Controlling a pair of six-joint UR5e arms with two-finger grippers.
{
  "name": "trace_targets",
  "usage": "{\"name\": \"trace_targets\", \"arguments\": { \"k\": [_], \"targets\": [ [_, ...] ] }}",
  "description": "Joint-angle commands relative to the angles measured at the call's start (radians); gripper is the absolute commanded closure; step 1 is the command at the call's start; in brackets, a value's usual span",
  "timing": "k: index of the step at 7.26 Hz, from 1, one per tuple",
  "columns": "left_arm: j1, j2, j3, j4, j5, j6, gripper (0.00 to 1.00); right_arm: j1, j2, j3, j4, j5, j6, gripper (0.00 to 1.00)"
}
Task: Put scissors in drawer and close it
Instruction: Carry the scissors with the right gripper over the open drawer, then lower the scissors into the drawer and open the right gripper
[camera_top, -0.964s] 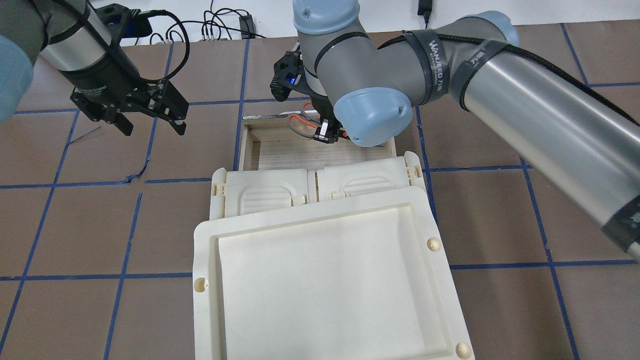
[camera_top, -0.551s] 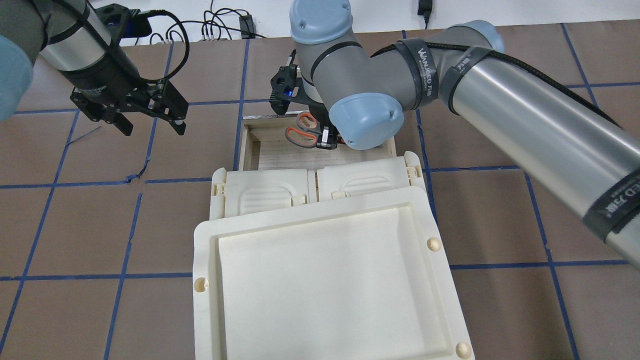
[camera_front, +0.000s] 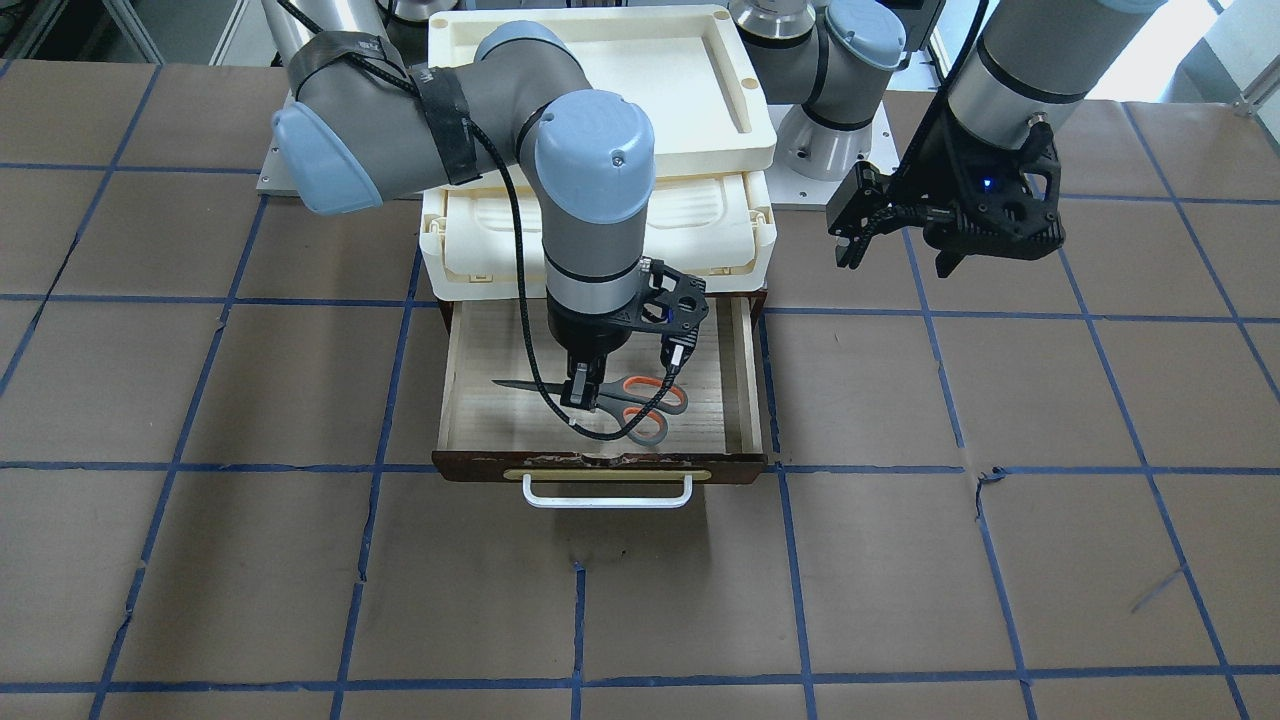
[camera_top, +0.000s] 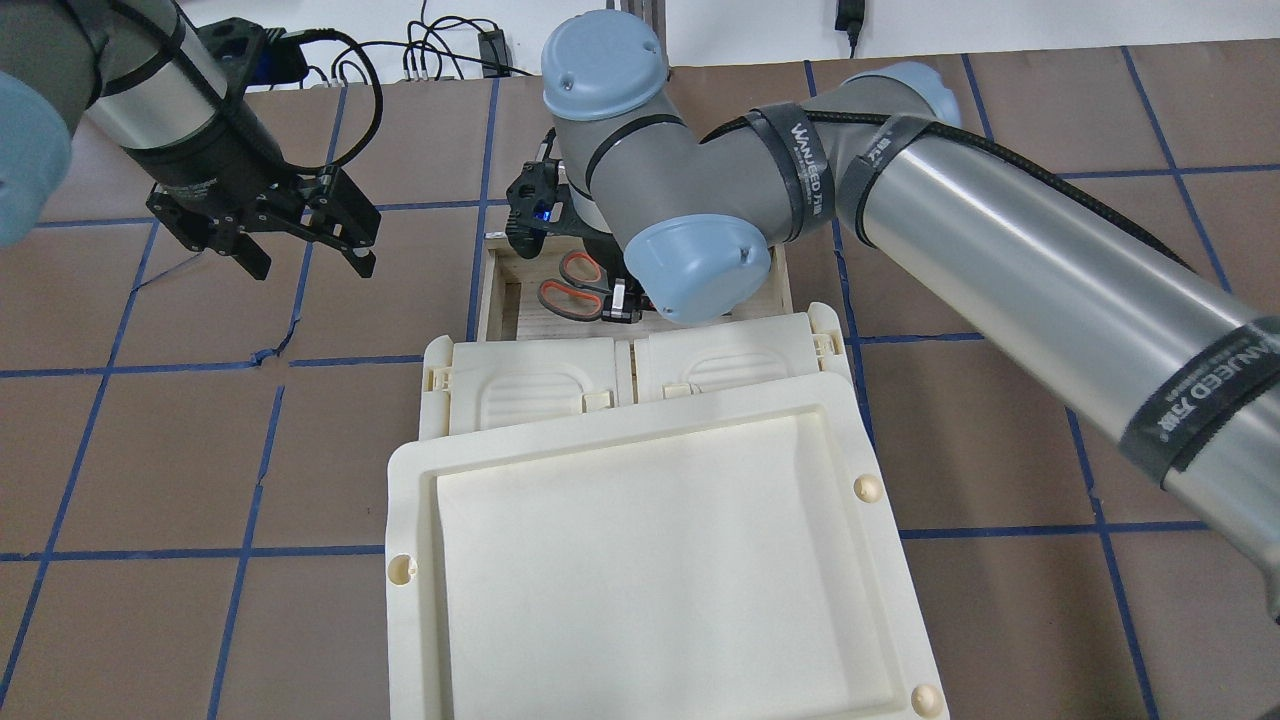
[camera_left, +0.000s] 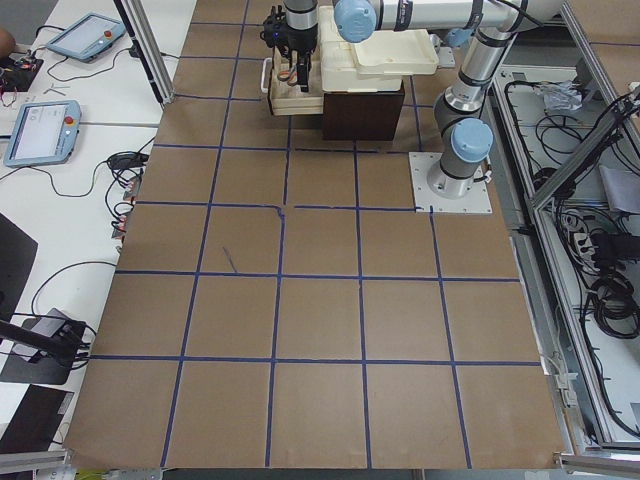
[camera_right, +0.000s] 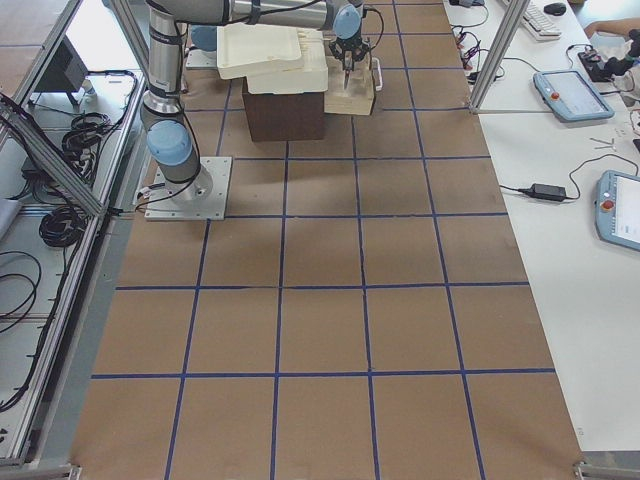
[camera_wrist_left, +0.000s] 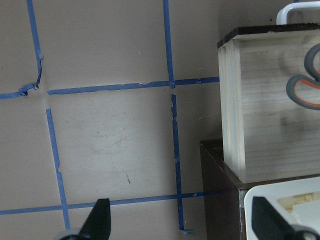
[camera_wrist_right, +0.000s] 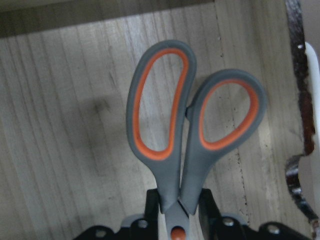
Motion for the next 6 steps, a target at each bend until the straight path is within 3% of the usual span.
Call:
{"name": "trace_targets", "arguments": {
  "k": [1,6],
  "targets": [
    [0.001,0.0,-0.015,0.002,-0.002,-0.003,0.0,0.002,0.013,0.002,-0.001,0.006,-0.017,0.98],
    [0.051,0.002,-0.002,-0.015,-0.005,0.015,0.0,0.002,0.044,0.002,-0.022,0.005,-0.076,0.92]
  ]
}}
